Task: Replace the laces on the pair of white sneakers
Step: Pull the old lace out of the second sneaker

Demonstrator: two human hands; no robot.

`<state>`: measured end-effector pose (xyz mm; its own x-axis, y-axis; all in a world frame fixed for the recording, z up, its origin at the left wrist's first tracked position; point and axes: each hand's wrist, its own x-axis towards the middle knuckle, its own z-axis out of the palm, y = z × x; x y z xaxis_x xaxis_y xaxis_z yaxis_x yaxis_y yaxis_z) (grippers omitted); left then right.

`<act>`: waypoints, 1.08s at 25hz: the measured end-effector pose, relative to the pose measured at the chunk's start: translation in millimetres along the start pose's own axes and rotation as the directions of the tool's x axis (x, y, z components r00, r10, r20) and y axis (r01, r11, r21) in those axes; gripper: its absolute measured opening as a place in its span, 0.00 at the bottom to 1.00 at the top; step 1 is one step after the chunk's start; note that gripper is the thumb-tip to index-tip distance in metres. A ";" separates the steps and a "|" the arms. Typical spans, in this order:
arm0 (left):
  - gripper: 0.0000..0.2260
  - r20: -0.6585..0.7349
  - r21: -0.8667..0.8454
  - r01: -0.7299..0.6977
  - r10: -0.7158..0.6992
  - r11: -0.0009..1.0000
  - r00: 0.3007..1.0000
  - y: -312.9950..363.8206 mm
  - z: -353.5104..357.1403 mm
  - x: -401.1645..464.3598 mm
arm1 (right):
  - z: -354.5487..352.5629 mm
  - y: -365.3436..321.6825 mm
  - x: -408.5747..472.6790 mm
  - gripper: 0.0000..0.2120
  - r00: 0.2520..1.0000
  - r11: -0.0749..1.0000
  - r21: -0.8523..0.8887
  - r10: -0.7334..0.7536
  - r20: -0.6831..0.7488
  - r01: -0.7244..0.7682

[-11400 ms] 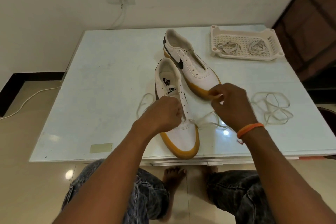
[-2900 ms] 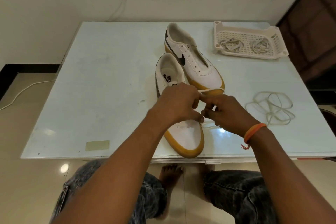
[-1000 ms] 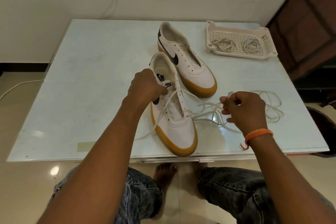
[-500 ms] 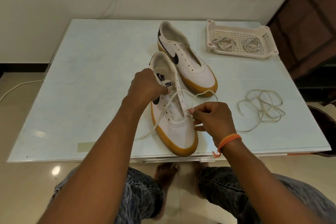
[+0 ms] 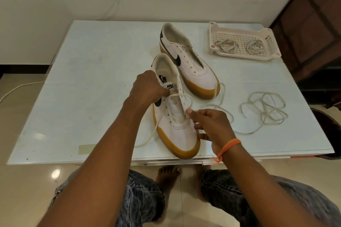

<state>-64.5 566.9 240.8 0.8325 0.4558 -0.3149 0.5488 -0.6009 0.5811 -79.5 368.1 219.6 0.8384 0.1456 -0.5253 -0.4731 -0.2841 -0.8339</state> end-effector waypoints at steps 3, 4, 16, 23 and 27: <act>0.25 0.004 -0.018 -0.004 0.004 1.000 1.000 -1.2 -0.3 0.2 | 6.2 4.6 5.1 0.07 0.993 0.994 -0.040 -0.105 -0.049 0.103; 0.26 0.006 -0.028 -0.005 0.006 1.000 1.000 -1.5 -0.6 0.3 | 0.8 2.9 7.2 0.07 0.994 0.995 -0.003 -0.097 -0.055 0.097; 0.28 0.021 -0.032 0.015 -0.015 0.999 1.000 -1.3 -0.8 0.1 | -4.9 2.6 4.8 0.12 1.000 0.998 0.065 -0.002 0.025 0.001; 0.28 0.038 -0.049 0.029 -0.027 0.998 0.999 0.4 -3.0 -0.7 | -21.7 -7.2 12.4 0.08 0.972 0.984 0.015 -0.174 -0.157 0.178; 0.28 0.042 -0.048 0.022 -0.020 0.999 0.999 0.4 -3.2 -1.3 | -40.5 -9.5 19.5 0.08 0.959 0.932 0.345 -0.011 -0.284 0.112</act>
<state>-65.6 568.2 243.9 0.8237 0.4401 -0.3576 0.5629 -0.5585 0.6093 -47.7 335.2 224.1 0.8857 -0.1261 -0.4468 -0.4402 0.0781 -0.8945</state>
